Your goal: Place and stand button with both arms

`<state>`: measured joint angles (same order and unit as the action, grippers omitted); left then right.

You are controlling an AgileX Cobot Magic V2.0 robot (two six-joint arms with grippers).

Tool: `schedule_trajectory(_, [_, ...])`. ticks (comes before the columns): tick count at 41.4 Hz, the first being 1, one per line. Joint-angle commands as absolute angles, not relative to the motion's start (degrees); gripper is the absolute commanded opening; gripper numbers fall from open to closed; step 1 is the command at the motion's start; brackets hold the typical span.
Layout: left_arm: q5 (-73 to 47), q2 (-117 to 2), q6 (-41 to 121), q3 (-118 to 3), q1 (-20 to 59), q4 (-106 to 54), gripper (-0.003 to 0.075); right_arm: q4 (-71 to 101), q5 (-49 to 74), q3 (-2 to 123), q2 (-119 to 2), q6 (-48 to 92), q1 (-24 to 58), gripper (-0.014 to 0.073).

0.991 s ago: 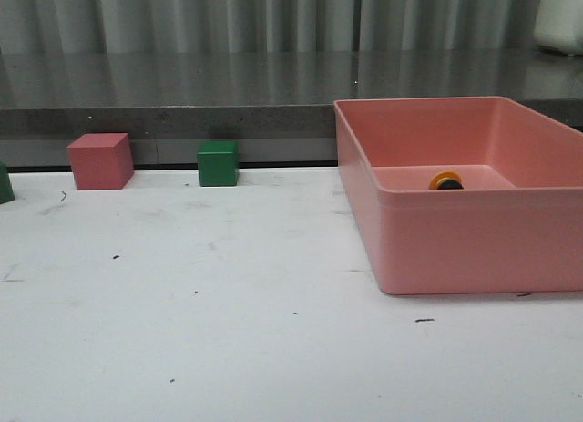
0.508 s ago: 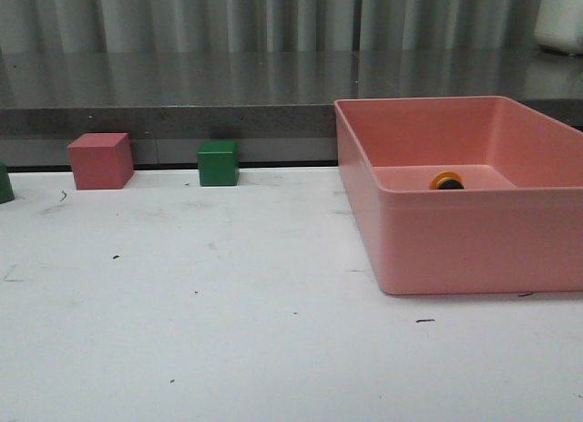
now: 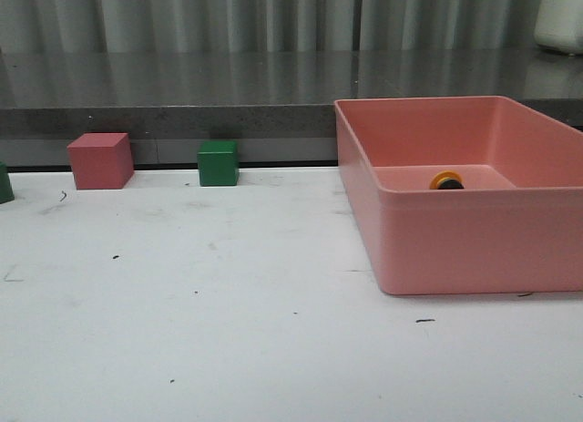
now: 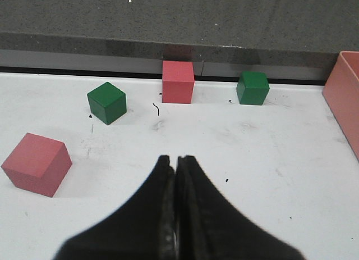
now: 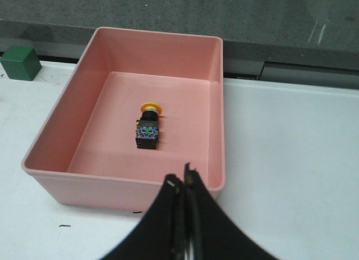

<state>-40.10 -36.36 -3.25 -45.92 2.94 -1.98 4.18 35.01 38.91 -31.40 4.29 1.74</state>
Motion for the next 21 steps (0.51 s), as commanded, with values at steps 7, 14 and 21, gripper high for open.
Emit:
schedule_trajectory(7, [-34.9, -36.7, -3.9, -47.6, 2.8, -0.5, 0.0188, 4.1, 30.9, 40.7, -32.0, 4.7, 1.5, 0.0175])
schedule_trajectory(14, [-34.4, -36.7, -3.9, -47.6, 2.8, 0.5, 0.0594, 3.9, 30.4, 40.7, -32.0, 4.7, 1.5, 0.0521])
schedule_trajectory(21, [-34.4, -36.7, -3.9, -47.6, 2.8, 0.0, 0.0618, 3.9, 30.5, 40.7, -32.0, 4.7, 1.5, 0.0552])
